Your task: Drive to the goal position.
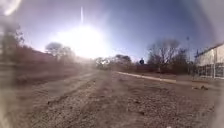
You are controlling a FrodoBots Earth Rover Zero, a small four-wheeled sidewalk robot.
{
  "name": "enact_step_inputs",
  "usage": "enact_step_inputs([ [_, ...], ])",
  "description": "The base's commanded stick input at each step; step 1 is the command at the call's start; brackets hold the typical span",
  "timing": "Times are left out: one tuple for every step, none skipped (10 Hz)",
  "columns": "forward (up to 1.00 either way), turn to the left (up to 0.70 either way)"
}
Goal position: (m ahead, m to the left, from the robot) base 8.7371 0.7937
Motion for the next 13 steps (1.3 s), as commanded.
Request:
enact_step_inputs([
  [0.5,0.0],
  [0.5,0.0],
  [0.5,0.0],
  [0.5,0.0],
  [0.5,0.0],
  [0.5,0.0],
  [0.5,0.0],
  [0.5,0.0],
  [0.5,0.0],
  [0.5,0.0],
  [0.5,0.0],
  [0.5,0.0],
  [0.5,0.0],
])
